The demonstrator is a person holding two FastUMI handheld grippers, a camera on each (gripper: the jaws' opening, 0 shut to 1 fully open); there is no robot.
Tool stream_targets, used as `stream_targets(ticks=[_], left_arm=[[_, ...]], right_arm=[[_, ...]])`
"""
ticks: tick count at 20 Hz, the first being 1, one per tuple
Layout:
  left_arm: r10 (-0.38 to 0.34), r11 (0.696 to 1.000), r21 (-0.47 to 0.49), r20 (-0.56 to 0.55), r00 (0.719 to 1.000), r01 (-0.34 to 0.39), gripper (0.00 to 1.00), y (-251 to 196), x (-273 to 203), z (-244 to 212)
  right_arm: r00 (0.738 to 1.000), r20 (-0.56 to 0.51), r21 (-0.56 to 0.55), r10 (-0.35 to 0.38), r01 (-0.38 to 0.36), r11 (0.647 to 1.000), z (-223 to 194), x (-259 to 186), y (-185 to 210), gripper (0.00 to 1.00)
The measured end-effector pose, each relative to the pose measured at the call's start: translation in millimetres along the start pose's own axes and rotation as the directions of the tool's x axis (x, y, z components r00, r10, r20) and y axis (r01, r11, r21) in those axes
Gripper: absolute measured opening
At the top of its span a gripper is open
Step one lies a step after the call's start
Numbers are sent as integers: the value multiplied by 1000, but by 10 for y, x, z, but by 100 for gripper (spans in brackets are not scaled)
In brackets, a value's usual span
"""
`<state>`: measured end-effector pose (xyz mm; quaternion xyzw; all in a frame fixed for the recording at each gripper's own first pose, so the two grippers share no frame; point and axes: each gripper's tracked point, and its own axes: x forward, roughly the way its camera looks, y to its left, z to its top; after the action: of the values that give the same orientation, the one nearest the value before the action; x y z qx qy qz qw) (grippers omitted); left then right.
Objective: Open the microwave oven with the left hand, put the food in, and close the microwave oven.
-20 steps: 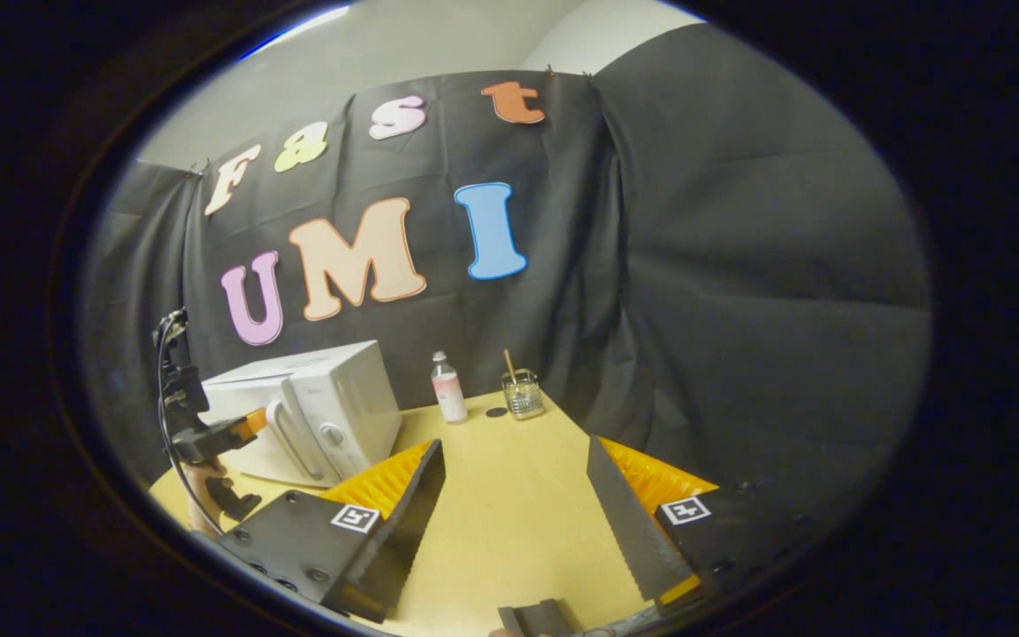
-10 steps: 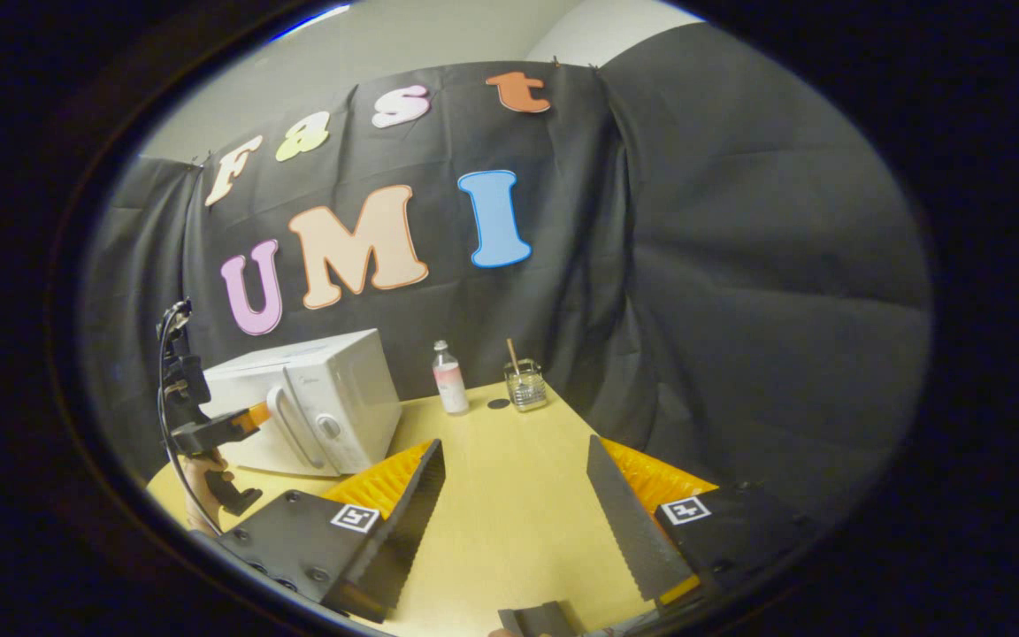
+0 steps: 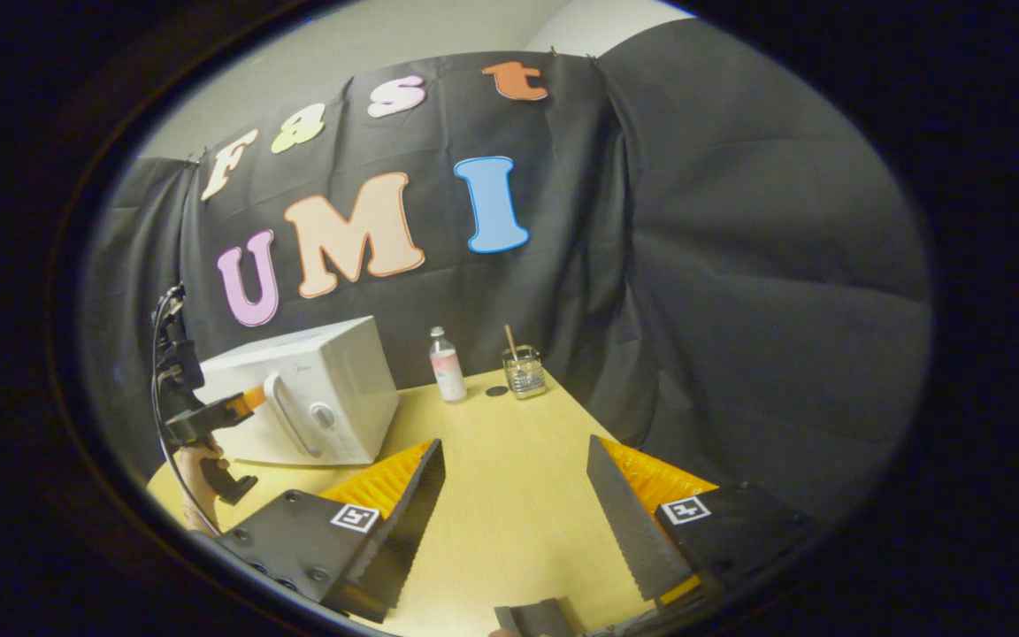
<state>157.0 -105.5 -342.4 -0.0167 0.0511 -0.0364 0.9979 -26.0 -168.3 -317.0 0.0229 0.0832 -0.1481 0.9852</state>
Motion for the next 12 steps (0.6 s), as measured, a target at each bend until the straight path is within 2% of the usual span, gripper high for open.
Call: stream_targets(ticks=[2, 3, 5, 6, 7, 8, 10, 11, 12], left_arm=[[-3, 1000, 13, 6, 1000, 3, 0, -8, 11, -1], [-2, 1000, 20, -3, 1000, 2, 1, -5, 17, -18], [-3, 1000, 29, 4, 1000, 3, 1, -13, 13, 29], [23, 999, 43, -4, 1000, -23, 0, 55, 1, 50], [36, 998, 53, -7, 999, -36, 2, 92, -35, 73], [32, 998, 47, 12, 999, -32, 1, 92, -83, 173], [8, 999, 37, 36, 999, -9, 1, 44, -207, 337], [7, 999, 43, 41, 999, -9, 0, 65, -283, 396], [15, 998, 53, 43, 999, -18, 0, 100, -368, 456]], right_arm=[[1000, 0, 8, 2, -2, 1000, 3, -11, 15, 99], [1000, 1, 10, 2, -2, 1000, 9, -17, 22, 90], [1000, 5, 12, 6, -6, 1000, 18, -47, 52, 90], [1000, 6, 12, 9, -9, 1000, 24, -59, 79, 99], [1000, 9, 11, 11, -11, 1000, 40, -80, 101, 99], [1000, 13, 8, 13, -13, 1000, 59, -96, 116, 90], [1000, 26, 0, 17, -17, 1000, 104, -132, 164, 90], [999, 32, -2, 25, -24, 1000, 133, -148, 204, 99], [999, 35, -3, 35, -35, 999, 148, -160, 254, 90]])
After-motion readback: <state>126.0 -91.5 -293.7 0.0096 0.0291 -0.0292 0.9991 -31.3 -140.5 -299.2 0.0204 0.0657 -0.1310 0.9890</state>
